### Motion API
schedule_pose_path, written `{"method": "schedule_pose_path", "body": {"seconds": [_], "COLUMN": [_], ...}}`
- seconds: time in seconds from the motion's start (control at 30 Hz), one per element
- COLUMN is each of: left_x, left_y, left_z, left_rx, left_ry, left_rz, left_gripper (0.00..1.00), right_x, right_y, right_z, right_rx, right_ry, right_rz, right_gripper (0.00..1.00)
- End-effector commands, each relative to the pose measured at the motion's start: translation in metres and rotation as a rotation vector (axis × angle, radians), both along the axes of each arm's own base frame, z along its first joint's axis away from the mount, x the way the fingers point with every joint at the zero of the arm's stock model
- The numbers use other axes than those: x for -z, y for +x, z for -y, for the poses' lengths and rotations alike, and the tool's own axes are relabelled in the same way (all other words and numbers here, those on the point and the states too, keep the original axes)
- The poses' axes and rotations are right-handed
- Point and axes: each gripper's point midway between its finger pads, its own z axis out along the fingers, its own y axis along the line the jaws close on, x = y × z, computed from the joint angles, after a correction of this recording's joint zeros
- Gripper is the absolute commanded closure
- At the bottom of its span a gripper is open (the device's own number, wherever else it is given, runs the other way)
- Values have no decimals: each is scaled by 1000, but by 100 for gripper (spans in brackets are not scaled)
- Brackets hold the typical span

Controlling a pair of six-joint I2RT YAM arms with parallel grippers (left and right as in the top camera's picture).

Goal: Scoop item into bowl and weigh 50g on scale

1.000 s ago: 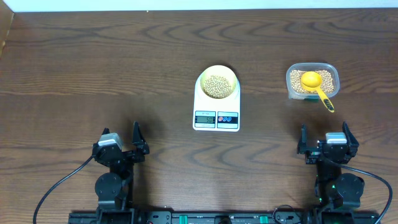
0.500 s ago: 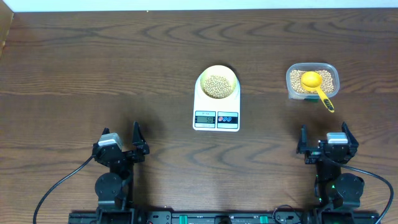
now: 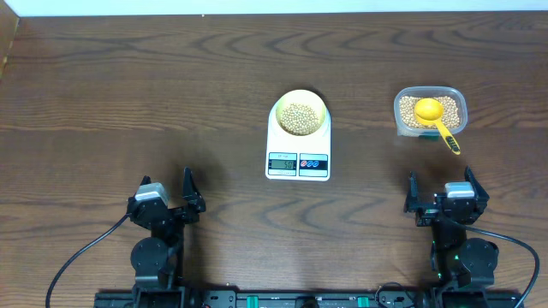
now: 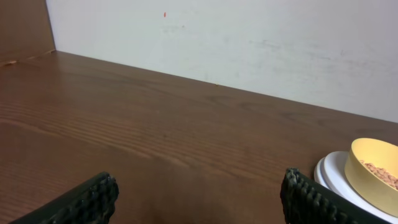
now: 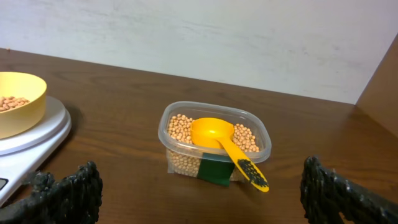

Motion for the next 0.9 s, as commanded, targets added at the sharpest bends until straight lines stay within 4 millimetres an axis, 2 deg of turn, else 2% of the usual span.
{"method": "schedule_pose_path", "body": {"seconds": [0.0, 0.87], "left_x": [17, 17], "left_y": [-2, -2], "left_z": [-4, -4], "left_rx": [-21, -21], "left_ry": [19, 19], "left_rz": [-56, -56], "left_gripper": [14, 14], "right_x": [0, 0], "right_y": [0, 0], "right_z": [-1, 2], "right_rx": [-3, 9], "right_ry": [11, 11], "right_rz": [3, 4], "right_gripper": [1, 1]}}
